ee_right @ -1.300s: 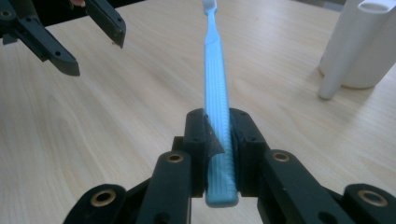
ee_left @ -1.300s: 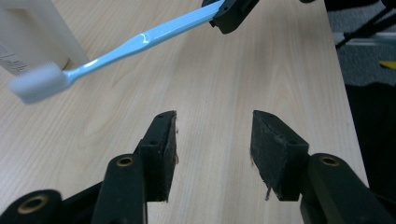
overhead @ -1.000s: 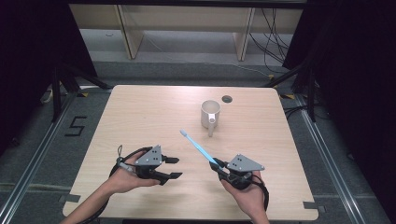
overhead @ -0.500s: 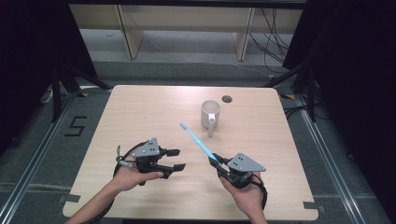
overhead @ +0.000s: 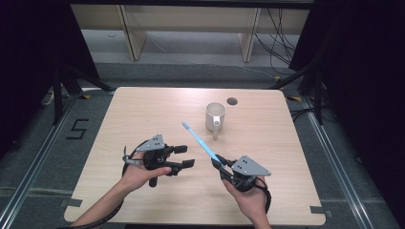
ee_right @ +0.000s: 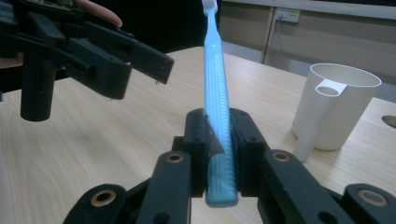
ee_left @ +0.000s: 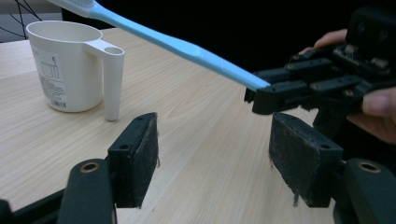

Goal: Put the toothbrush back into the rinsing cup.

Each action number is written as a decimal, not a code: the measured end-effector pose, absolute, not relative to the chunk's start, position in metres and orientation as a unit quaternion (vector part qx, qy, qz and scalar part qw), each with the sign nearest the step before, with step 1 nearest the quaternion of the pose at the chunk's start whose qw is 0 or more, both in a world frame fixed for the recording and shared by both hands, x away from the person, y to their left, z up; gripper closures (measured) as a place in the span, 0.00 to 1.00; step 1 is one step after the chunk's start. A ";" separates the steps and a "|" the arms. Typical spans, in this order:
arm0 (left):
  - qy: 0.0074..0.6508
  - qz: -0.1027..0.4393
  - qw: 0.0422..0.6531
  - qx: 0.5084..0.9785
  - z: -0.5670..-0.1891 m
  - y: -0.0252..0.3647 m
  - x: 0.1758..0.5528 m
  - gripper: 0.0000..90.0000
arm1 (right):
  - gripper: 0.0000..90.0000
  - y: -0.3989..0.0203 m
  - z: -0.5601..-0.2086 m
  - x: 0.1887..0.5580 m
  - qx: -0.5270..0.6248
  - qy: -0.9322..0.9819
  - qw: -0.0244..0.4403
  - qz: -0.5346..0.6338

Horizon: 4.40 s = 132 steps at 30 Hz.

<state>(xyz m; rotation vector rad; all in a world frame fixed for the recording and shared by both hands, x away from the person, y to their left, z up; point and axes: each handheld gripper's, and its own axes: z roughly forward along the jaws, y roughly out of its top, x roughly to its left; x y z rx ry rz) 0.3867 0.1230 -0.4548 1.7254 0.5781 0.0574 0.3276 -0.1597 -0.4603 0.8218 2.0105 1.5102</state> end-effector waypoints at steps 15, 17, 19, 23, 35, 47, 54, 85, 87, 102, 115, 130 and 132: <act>0.276 -0.009 0.642 0.715 -0.452 0.115 0.400 0.37 | 0.88 -0.154 -0.460 0.328 0.293 0.736 0.242 0.560; 0.279 -0.015 0.646 0.711 -0.452 0.114 0.400 0.37 | 0.88 -0.152 -0.459 0.329 0.289 0.737 0.240 0.562; 0.280 -0.018 0.647 0.709 -0.451 0.113 0.401 0.38 | 0.88 -0.152 -0.458 0.329 0.286 0.739 0.242 0.560; 0.284 -0.023 0.651 0.704 -0.450 0.111 0.402 0.39 | 0.88 -0.149 -0.456 0.328 0.294 0.741 0.226 0.560; 0.310 -0.048 0.663 0.679 -0.450 0.106 0.407 0.46 | 0.88 -0.146 -0.456 0.328 0.289 0.733 0.240 0.568; 0.306 -0.043 0.678 0.667 -0.447 0.104 0.407 0.56 | 0.88 -0.145 -0.454 0.327 0.294 0.730 0.243 0.567; 0.307 -0.044 0.679 0.665 -0.447 0.103 0.406 0.64 | 0.88 -0.145 -0.455 0.328 0.292 0.728 0.242 0.571; 0.284 -0.025 0.691 0.664 -0.439 0.104 0.401 0.93 | 0.73 -0.131 -0.463 0.330 0.281 0.753 0.237 0.546; 0.282 -0.015 0.689 0.668 -0.437 0.105 0.401 0.93 | 0.70 -0.133 -0.461 0.329 0.285 0.756 0.244 0.537; 0.269 0.096 0.645 0.709 -0.435 0.102 0.394 0.93 | 0.64 -0.141 -0.449 0.327 0.328 0.726 0.242 0.554; 0.242 0.143 0.617 0.735 -0.432 0.089 0.383 0.93 | 0.66 -0.135 -0.424 0.331 0.327 0.700 0.263 0.578; 0.230 0.147 0.611 0.743 -0.436 0.080 0.380 0.93 | 0.71 -0.128 -0.403 0.344 0.317 0.691 0.264 0.593; 0.228 0.150 0.610 0.744 -0.436 0.080 0.380 0.93 | 0.71 -0.127 -0.403 0.345 0.318 0.686 0.264 0.599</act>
